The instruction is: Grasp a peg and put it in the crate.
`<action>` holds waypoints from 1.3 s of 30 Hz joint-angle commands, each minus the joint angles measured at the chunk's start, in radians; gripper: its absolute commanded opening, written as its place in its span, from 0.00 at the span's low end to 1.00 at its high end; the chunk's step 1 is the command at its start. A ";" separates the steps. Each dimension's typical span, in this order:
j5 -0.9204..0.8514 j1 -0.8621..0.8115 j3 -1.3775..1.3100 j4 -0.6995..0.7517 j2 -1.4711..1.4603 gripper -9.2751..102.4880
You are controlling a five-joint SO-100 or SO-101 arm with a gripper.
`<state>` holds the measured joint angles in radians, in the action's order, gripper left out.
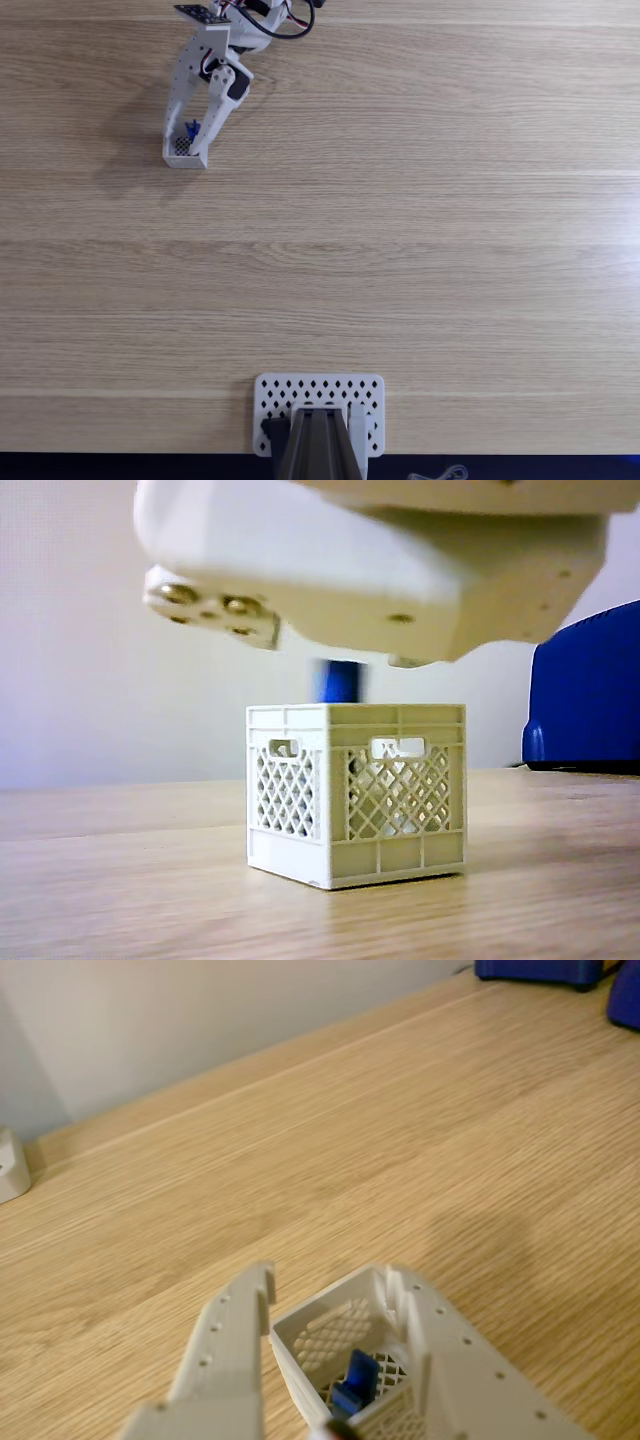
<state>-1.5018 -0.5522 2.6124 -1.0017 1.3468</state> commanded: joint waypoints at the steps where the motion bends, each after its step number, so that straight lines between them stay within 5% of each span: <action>1: 0.014 0.000 -0.025 -0.029 0.032 0.16; 4: 0.020 0.002 -0.023 -0.028 0.084 0.05; 13: 0.210 0.046 -0.164 0.179 0.397 0.07; 21: 0.531 0.179 -0.225 0.649 0.701 0.07; 31: 1.115 0.434 -0.222 1.424 1.132 0.07; 39: 1.588 0.572 -0.086 1.726 1.413 0.07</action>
<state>-0.0767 -0.0245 2.4989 0.6397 2.6016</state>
